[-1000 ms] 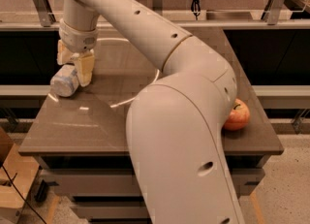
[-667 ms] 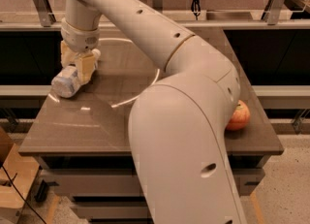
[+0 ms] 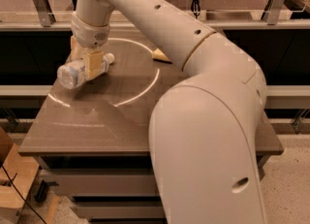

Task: Pick blue plastic bottle

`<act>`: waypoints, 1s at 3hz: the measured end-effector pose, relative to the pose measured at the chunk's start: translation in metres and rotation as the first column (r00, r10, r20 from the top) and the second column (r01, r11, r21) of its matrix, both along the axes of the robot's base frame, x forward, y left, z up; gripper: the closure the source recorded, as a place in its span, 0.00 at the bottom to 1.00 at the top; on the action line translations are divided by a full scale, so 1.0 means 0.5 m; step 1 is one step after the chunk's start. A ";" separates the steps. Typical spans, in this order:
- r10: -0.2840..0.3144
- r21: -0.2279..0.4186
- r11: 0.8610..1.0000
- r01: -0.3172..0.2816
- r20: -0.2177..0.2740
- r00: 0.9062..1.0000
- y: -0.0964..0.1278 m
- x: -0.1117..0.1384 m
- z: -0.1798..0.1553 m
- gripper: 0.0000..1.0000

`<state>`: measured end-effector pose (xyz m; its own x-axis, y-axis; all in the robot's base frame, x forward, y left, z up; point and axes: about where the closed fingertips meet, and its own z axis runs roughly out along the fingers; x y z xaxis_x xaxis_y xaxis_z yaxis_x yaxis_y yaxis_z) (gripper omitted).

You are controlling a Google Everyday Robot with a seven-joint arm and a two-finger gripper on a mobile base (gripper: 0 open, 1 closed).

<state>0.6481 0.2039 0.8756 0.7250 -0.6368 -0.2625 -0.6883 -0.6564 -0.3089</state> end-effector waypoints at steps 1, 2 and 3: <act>-0.041 0.062 0.997 0.038 0.046 0.998 -0.037 -0.003 0.046 1.00; -0.129 0.134 0.985 0.113 0.122 0.984 -0.109 -0.010 0.128 1.00; -0.232 0.144 0.968 0.205 0.205 0.951 -0.206 -0.015 0.234 1.00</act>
Offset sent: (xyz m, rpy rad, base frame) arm -0.0133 -0.1139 0.1321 0.2207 -0.2580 -0.2406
